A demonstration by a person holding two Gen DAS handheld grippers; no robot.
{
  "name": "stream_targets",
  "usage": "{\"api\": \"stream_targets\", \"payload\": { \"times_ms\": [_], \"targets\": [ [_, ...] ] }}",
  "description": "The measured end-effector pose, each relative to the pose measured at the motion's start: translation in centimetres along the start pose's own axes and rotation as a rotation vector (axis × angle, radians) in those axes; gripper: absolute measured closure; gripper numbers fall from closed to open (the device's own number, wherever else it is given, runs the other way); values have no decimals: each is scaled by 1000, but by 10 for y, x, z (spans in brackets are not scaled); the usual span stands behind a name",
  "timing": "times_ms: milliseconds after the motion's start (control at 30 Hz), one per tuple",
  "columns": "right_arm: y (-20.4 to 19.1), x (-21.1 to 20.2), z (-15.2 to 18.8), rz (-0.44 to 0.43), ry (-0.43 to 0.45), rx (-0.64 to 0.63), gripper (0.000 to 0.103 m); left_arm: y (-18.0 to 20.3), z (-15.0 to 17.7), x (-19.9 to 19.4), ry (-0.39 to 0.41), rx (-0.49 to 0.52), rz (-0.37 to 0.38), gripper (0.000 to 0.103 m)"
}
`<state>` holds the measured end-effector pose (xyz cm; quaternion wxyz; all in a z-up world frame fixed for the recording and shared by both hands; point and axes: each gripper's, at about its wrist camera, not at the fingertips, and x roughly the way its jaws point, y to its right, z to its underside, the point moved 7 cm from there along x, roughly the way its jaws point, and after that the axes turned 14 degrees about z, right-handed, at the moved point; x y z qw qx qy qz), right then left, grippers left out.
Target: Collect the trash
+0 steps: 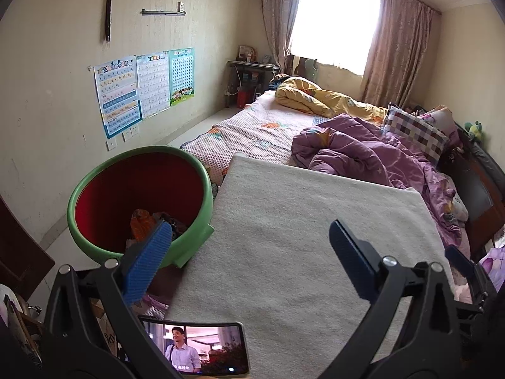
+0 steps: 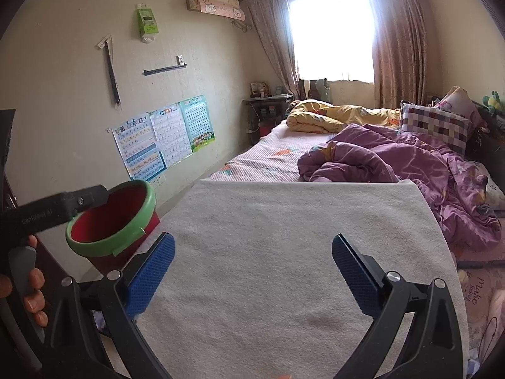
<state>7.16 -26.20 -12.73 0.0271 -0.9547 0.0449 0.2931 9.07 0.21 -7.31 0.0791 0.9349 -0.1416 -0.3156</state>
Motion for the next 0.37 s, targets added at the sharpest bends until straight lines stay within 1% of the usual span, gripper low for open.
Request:
{"api": "stream_targets", "payload": {
  "times_ms": [100,167,367],
  "targets": [
    [25,14,21,56,-63,6,6,-1,5,0,-7,-16,-5,5],
    [47,24,33,107,-106,13,6,-7,7,-3,-4,-29,-34,5],
    [104,41,68,247,-226,61,6,-42,25,-14,-11,-73,-104,5]
  ]
}}
